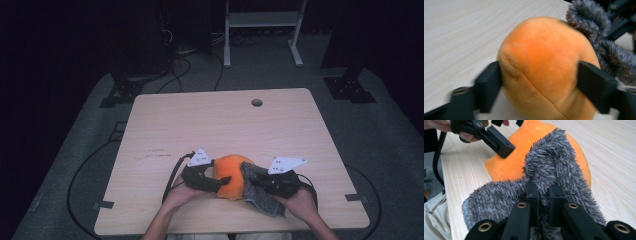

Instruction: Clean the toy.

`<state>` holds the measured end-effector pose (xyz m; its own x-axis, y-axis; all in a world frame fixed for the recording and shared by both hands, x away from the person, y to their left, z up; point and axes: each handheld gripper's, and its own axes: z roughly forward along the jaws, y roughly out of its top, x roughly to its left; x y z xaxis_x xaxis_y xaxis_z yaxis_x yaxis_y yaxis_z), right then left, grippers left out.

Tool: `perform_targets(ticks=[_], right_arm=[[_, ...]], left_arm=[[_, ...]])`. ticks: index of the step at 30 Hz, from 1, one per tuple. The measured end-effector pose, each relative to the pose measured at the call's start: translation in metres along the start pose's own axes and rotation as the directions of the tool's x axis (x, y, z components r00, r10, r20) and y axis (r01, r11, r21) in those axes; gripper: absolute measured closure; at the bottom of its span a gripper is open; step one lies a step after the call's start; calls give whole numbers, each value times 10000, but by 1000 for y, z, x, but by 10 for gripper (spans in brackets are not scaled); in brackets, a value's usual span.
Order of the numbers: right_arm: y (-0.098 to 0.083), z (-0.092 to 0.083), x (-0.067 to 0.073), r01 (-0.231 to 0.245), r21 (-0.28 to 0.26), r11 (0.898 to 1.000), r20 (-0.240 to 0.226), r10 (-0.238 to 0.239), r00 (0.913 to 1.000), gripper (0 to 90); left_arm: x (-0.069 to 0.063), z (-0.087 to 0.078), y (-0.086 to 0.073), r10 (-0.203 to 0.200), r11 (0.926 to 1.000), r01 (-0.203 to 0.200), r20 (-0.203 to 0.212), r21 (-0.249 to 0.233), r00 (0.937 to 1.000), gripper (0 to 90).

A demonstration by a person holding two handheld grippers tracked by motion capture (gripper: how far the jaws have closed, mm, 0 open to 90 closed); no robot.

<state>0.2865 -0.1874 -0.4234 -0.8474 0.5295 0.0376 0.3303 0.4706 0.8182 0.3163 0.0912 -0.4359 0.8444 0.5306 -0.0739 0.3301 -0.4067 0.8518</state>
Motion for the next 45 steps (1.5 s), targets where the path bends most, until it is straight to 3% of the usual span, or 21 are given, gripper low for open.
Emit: perform_targets(ticks=[3,5,7,10,11,12,13,14,16,17,19,20,21,24,25,28,31,35,40,43,45], right_arm=[[4,-6,-2,-129,-325,9994,104,133,9999,810],[10,-12,-2,-132,-721,9973,181,145,9997,810],[13,-11,-3,-103,-732,9973,223,120,9997,810],[7,-5,-6,-271,-638,9976,27,273,9996,811],[6,-4,-6,-344,-615,9975,-47,342,9994,811],[5,-4,-6,-364,-601,9975,-65,360,9993,811],[5,-4,-6,-364,-601,9975,-65,360,9993,811],[3,-4,-4,-298,-542,9981,-57,295,9995,812],[2,-3,-1,-209,-531,9984,-107,204,9997,812],[2,-3,0,-151,-525,9985,-78,147,9999,811],[3,-3,1,-113,-479,9988,-6,113,9999,811],[3,-3,1,-113,-479,9988,-6,113,9999,811],[4,-5,-1,-56,-558,9984,137,64,9999,810],[8,-12,-2,-52,-1065,9943,585,115,9982,810],[9,-13,-4,-159,-1256,9920,598,236,9979,810],[9,-3,-7,-146,-959,9953,507,196,9985,810],[3,-3,-13,-364,-834,9959,191,381,9991,810],[-10,-8,-23,-690,-445,9966,436,710,9965,810],[-2,-13,-23,-850,-1066,9907,331,890,9955,810],[-1,-8,-21,-783,-946,9924,259,811,9964,810],[-7,-5,-26,-1073,-788,9911,34,1079,9942,810]], left_arm=[[-5,-3,2,781,9969,-785,-379,-89,9962,382],[-8,-3,2,1208,9925,-1213,-342,-134,9921,399],[-9,-3,2,1380,9903,-1384,-263,-132,9901,403],[-7,-5,0,1191,9927,-1191,-17,-191,9929,398],[-5,-5,1,907,9956,-902,169,-246,9957,360],[-5,-5,1,907,9956,-902,169,-246,9957,293],[-3,-6,3,504,9982,-493,316,-340,9982,293],[2,-5,6,-326,9982,343,351,-484,9989,172],[1,-1,5,-532,9980,548,505,-301,9973,154],[0,1,4,-428,9986,443,550,-277,9976,187],[-4,3,3,64,9990,-54,208,-444,9998,314],[-4,3,3,64,9990,-54,208,-444,9998,364],[-8,1,4,548,9958,-551,-55,-738,9985,400],[-9,-1,7,899,9901,-913,-175,-1069,9958,429],[-9,0,7,1307,9854,-1326,-243,-1070,9911,431],[-9,1,3,1682,9818,-1699,-265,-848,9854,434],[-8,-1,0,1654,9827,-1660,-149,-825,9861,433],[-6,-3,-4,1448,9854,-1447,-57,-893,9894,427],[-6,-5,-6,1548,9850,-1539,52,-786,9879,422],[-5,-5,-6,1523,9857,-1511,98,-747,9883,420],[-3,-5,-7,1495,9861,-1480,147,-758,9887,416]])
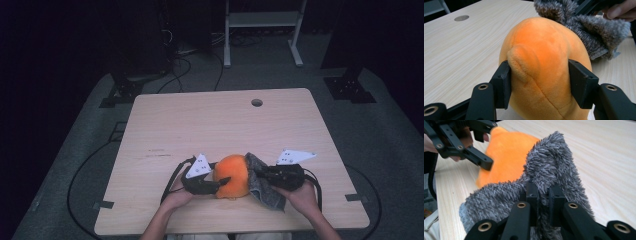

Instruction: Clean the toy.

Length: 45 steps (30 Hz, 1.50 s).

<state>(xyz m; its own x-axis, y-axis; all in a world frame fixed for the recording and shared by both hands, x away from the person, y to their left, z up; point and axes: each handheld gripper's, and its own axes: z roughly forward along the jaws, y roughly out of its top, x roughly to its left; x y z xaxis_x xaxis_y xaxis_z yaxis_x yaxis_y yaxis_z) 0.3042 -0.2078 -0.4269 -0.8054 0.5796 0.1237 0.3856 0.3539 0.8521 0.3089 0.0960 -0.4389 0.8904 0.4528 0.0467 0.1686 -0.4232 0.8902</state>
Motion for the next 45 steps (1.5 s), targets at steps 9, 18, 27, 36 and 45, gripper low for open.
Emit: perform_targets(ticks=[9,18,27,36,45], right_arm=[[2,-5,-7,-246,56,9997,116,245,9996,809],[-11,-7,-19,-476,661,9967,562,439,9975,810],[11,-10,-3,-176,-639,9978,-369,153,9992,808],[-8,-9,-22,-743,229,9970,343,735,9967,809],[19,-8,13,439,-545,9975,-360,-459,9983,807]], left_arm=[[-1,0,0,58,10000,-58,46,18,10000,411],[1,-2,-1,22,10000,-22,145,1,9999,402],[-5,1,2,381,9993,-380,275,-42,9989,394],[-4,0,1,355,9994,-355,313,-30,9989,386],[-10,5,7,626,9980,-626,159,-17,9979,384]])
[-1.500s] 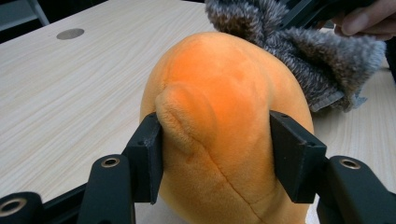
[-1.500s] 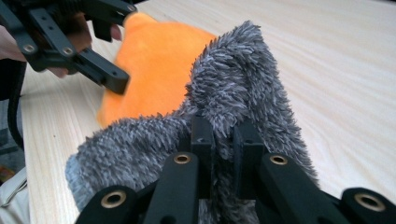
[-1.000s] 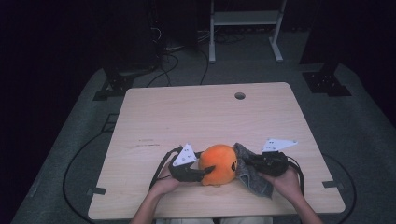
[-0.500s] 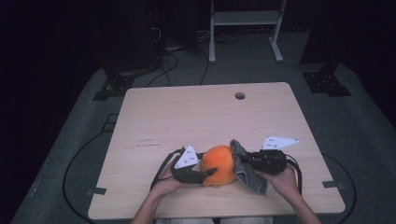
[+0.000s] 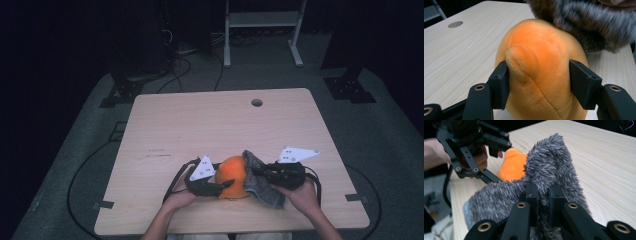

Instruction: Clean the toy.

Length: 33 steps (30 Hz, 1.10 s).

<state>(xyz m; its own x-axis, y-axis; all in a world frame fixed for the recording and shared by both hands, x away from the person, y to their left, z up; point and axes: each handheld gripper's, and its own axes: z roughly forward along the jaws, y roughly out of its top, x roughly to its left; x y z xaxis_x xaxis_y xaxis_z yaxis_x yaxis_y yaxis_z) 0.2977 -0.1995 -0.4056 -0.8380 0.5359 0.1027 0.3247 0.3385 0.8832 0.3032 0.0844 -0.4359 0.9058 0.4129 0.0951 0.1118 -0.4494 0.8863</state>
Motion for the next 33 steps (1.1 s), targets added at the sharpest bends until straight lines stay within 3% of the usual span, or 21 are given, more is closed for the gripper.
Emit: perform_targets(ticks=[3,6,13,16,20,28,31,33], right_arm=[[0,6,3,383,182,9991,339,-389,9987,778],[-2,5,0,289,61,9996,281,-291,9992,681],[-2,9,-4,83,-130,9999,55,-82,10000,614],[-3,13,-3,60,-99,9999,79,-59,10000,631],[-7,18,-3,120,-3,9999,510,-119,9986,764],[-10,14,-9,-240,-5,9997,603,240,9979,801],[-11,12,-11,-365,-21,9993,602,366,9975,801],[-12,9,-14,-441,-23,9990,692,442,9966,801]], left_arm=[[-1,0,1,58,10000,-58,-6,24,10000,385],[-2,2,2,112,9999,-112,41,-1,9999,386],[-9,6,6,471,9988,-472,94,92,9988,395],[-9,7,6,512,9986,-513,72,113,9987,396],[-9,8,6,448,9990,-449,41,82,9990,390],[-1,2,7,-216,9998,215,98,11,9997,246],[2,0,6,-471,9989,469,164,91,9988,229],[5,-1,4,-867,9961,863,327,158,9957,238]])
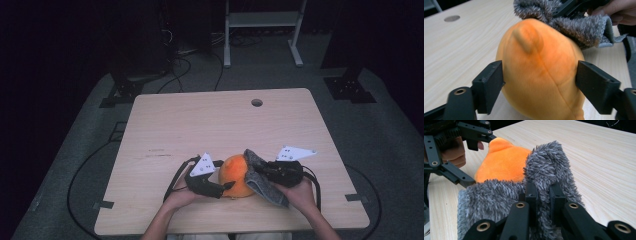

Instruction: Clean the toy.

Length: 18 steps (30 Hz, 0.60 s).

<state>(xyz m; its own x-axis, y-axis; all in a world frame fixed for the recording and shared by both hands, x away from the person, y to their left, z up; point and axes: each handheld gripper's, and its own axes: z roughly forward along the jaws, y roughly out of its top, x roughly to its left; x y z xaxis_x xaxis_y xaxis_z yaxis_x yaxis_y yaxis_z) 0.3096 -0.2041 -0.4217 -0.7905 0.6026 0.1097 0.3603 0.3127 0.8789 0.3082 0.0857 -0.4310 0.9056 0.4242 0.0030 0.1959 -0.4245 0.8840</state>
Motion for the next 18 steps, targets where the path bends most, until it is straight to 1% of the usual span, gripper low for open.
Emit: perform_targets(ticks=[1,2,3,4,6,7,9,12,15,17,18], right_arm=[[0,-1,-1,-30,8,10000,20,30,10000,801],[-1,-1,-2,-43,30,10000,57,42,10000,801],[-1,-1,-2,-43,30,10000,57,42,10000,801],[-2,-2,-5,-189,42,9998,45,189,9998,801],[-2,-4,-6,-207,74,9998,50,207,9998,801],[-2,-5,-6,-291,44,9996,12,291,9996,802],[0,-8,-5,-243,-45,9997,-44,243,9997,804],[7,-13,1,-77,-339,9994,-273,68,9996,805],[15,-15,11,190,-582,9981,-711,-231,9972,804],[17,-11,16,472,-512,9976,-807,-513,9954,795],[17,-9,18,618,-459,9970,-745,-651,9951,777]], left_arm=[[0,0,0,-26,10000,26,24,-45,10000,269],[-1,1,-1,51,9999,-52,-34,-143,10000,311],[-1,1,-1,51,9999,-52,-34,-143,10000,343],[-3,3,-1,161,9998,-164,-213,-125,9996,375],[-4,3,0,222,9997,-225,-262,-112,9994,397],[-5,3,0,261,9996,-264,-281,-119,9993,403],[-7,3,1,385,9992,-389,-354,-123,9986,414],[-9,5,2,422,9990,-430,-458,-158,9981,420],[-11,6,3,520,9985,-527,-451,-160,9976,425],[-14,8,5,699,9974,-706,-489,-133,9964,428],[-15,8,5,766,9970,-771,-506,-85,9958,431]])
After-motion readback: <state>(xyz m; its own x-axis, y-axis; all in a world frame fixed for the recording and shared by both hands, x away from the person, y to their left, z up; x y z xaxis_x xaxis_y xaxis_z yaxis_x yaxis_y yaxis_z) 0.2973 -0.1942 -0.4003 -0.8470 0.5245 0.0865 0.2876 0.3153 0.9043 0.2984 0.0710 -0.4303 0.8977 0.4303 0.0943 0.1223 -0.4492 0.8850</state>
